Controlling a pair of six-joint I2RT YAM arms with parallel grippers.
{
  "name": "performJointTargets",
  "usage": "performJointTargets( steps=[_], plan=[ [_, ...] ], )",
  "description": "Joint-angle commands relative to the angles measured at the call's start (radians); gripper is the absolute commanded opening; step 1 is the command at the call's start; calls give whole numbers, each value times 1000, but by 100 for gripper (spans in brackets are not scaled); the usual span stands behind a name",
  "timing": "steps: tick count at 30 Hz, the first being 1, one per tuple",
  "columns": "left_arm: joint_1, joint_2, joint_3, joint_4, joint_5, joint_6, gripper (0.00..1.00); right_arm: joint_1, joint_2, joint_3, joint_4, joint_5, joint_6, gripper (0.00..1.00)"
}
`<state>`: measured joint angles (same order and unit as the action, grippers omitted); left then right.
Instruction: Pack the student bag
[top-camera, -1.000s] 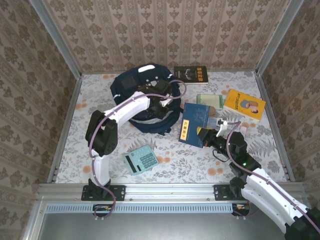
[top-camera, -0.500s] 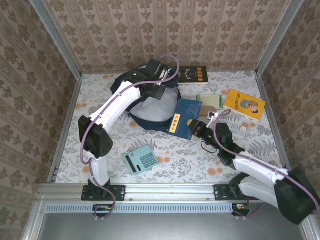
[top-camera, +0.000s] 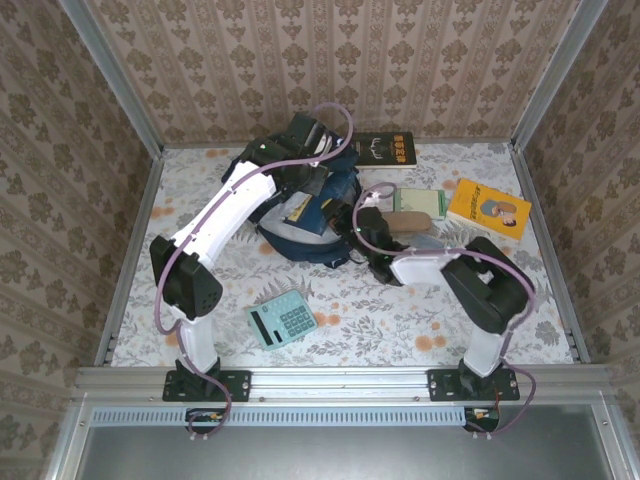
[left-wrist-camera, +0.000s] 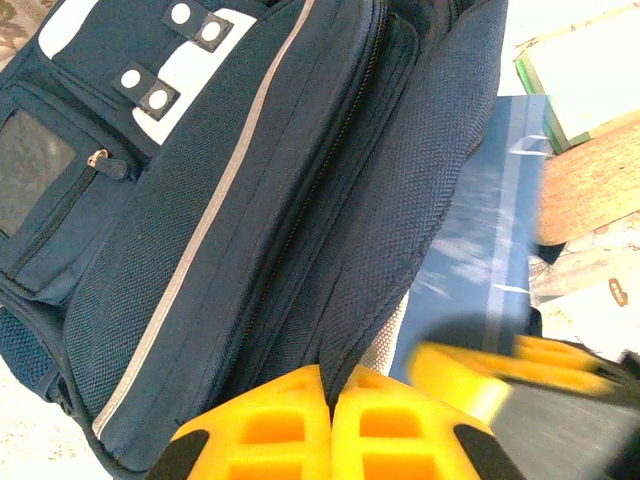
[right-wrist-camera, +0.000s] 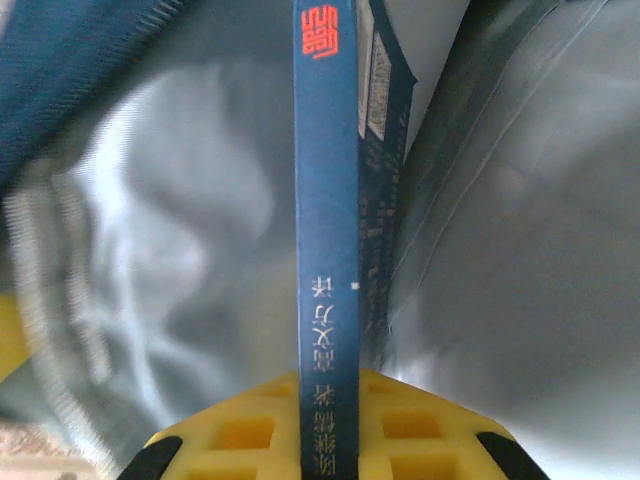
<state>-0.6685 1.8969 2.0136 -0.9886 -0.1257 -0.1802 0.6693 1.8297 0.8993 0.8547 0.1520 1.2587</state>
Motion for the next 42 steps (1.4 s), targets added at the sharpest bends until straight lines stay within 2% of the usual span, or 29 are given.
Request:
performJointTargets(
  steps=[1,12,20,21,24,28,31,38,42],
  plan=[
    [-2,-79,21,39,33,-34,0,16,86,100,121,128,36,0],
    [21,-109,10,56,88,-58,0,17,429,410,254,318,82,0],
    [57,-117,-10,82,159,-84,0,18,581,658,103,436,88,4],
    [60,-115,-11,83,165,-88,0,14,598,697,72,425,80,7],
    [64,-110,-14,84,168,-88,0,13,626,768,-1,371,55,35],
    [70,-110,-22,87,161,-87,0,13,590,714,-34,337,44,66],
    [75,-110,-29,88,159,-84,0,10,532,623,-21,318,23,73],
    [90,-102,-36,90,152,-88,0,-2,363,429,-23,234,-29,77],
    [92,-106,-46,92,136,-87,0,-6,244,333,-105,167,-47,79]
  ],
)
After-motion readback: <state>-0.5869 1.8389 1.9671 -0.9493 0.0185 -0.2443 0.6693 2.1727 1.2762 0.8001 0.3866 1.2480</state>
